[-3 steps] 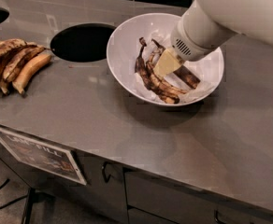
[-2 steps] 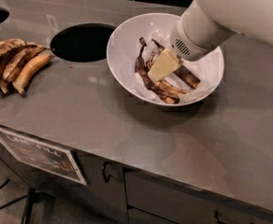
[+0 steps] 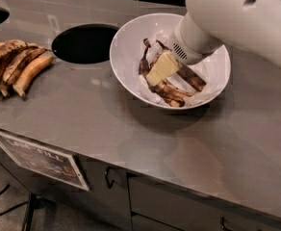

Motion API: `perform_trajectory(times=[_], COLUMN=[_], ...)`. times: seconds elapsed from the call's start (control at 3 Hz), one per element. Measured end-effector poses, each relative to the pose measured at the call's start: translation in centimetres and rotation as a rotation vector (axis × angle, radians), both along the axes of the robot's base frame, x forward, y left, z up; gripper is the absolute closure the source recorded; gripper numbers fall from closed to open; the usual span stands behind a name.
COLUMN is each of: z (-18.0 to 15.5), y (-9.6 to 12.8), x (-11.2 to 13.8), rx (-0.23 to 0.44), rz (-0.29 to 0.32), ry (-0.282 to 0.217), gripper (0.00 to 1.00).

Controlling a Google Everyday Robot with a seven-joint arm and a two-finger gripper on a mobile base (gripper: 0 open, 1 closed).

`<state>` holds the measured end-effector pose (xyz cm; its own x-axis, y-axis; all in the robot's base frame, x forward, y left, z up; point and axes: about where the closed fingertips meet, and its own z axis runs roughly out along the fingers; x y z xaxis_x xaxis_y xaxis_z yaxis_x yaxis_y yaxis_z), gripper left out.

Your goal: Pick banana from white bowl

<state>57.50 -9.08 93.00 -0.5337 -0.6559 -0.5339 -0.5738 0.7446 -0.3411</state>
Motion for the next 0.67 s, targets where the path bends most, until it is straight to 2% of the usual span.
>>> perform_trajectory(times=[0.33, 0.67], z=[-0.60, -0.77], y=[-0.22, -0.60], x=[1.37, 2.30], rx=[-0.013, -0.050], rz=[-0.054, -0.109], ry=[-0.026, -0.052], gripper=[0.24, 0.33])
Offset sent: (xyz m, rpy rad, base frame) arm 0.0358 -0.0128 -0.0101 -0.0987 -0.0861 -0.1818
